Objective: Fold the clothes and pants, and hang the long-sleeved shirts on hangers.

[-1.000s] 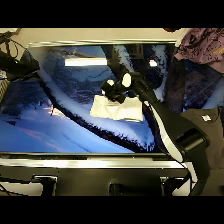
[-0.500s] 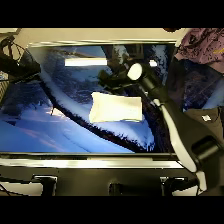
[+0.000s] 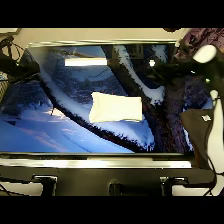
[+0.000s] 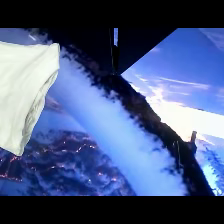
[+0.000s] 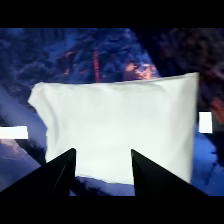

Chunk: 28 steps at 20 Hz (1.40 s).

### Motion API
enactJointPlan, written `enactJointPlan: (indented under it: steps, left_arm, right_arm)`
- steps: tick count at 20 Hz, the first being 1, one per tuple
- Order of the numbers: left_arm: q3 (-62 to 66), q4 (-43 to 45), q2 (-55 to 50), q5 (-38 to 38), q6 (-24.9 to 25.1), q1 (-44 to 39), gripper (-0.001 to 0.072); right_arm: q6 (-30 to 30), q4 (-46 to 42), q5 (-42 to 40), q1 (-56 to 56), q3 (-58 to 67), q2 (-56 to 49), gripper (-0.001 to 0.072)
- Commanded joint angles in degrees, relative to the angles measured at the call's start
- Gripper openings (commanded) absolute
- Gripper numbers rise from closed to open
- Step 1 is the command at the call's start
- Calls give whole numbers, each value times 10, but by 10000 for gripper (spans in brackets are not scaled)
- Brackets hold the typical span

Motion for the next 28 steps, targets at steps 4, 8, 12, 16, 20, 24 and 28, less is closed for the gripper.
enactJointPlan:
  steps: [4, 8, 12, 16, 20, 24, 28]
  left_arm:
    - [0, 0, 0, 0, 0, 14, 17]
    - [0, 0, 0, 0, 0, 18, 17]
    - [0, 0, 0, 0, -1, 18, 17]
    - [0, 0, 0, 0, -2, 18, 17]
    - [0, 0, 0, 0, -2, 18, 17]
    - [0, 0, 0, 0, -2, 18, 17]
    - [0, 0, 0, 0, -2, 18, 17]
  right_arm:
    - [-208, 125, 19, -106, -183, -47, 471]
    - [-276, 202, -20, -85, -236, -116, 475]
    - [-301, 215, -49, -54, -237, -164, 469]
    - [-300, 215, -86, -23, -237, -180, 416]
    - [-314, 258, -98, -14, -236, -176, 37]
    - [-260, 255, -101, -30, -172, -145, 33]
    - [-158, 204, -95, -84, -51, -141, 33]
